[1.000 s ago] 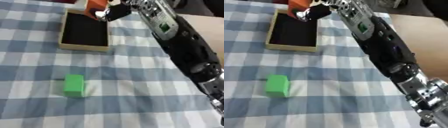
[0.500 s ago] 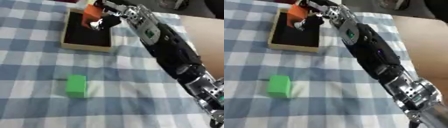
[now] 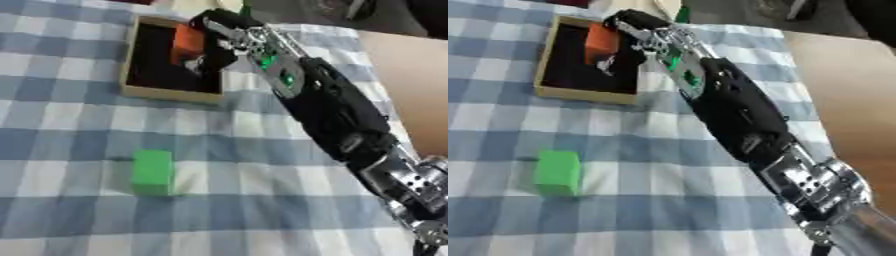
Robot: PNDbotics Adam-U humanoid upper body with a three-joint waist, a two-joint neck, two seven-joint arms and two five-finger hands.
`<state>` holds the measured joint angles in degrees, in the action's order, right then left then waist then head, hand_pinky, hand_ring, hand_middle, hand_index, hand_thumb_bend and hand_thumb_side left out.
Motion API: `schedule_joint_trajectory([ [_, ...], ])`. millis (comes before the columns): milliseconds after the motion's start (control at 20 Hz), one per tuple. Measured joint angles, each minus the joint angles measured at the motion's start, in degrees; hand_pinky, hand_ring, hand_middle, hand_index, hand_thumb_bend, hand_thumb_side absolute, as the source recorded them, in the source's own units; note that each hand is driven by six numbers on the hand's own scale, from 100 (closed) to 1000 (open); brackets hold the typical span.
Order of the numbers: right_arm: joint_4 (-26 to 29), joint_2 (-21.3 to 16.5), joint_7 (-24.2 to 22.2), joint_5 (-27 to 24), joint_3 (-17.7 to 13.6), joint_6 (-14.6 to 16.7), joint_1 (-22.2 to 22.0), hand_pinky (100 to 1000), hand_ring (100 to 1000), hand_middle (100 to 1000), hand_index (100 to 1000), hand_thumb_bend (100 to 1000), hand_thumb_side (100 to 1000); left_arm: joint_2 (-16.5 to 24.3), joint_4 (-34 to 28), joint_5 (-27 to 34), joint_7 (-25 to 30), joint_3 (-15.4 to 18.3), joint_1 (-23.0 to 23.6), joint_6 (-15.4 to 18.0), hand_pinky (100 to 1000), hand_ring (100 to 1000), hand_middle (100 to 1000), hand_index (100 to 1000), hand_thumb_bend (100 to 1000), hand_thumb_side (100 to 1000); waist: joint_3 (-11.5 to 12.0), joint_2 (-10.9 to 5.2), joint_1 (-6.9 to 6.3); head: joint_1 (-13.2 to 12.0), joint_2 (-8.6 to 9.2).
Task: Pick up objects on the table and place them in the box.
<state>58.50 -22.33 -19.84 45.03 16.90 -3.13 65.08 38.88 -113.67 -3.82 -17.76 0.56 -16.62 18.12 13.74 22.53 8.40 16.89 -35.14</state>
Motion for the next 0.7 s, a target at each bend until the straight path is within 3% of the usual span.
schedule_joint_trajectory([
  [200,-0.74,0.36,1.19,3.51,-0.34,-0.62,0.12,876,902,778,867,623,616,-0.01,0.00,0.15,0.01,0.00,0.00,0.01,722,727,669,821,361,1000,0.00,-0.02,0.00,0.01,0.01],
  [350,-0.72,0.38,1.63,4.15,-0.74,-0.42,0.14,883,905,786,866,650,688,-0.01,0.00,0.29,0.02,0.00,0.00,0.02,723,727,669,822,360,1000,0.00,-0.24,-0.01,0.01,0.01],
  [600,0.60,0.38,2.15,3.34,-1.86,-0.32,0.25,882,892,778,863,628,689,-0.01,0.00,0.34,0.02,0.01,0.02,0.03,722,727,669,821,358,1000,-0.21,-0.40,-0.25,-0.05,0.01],
  [700,1.82,0.32,2.60,2.49,-2.41,-0.77,0.26,879,881,769,862,579,670,-0.01,0.00,0.35,0.00,0.01,0.04,0.05,722,726,668,821,356,1000,-0.54,-0.55,-0.40,-0.12,0.01],
])
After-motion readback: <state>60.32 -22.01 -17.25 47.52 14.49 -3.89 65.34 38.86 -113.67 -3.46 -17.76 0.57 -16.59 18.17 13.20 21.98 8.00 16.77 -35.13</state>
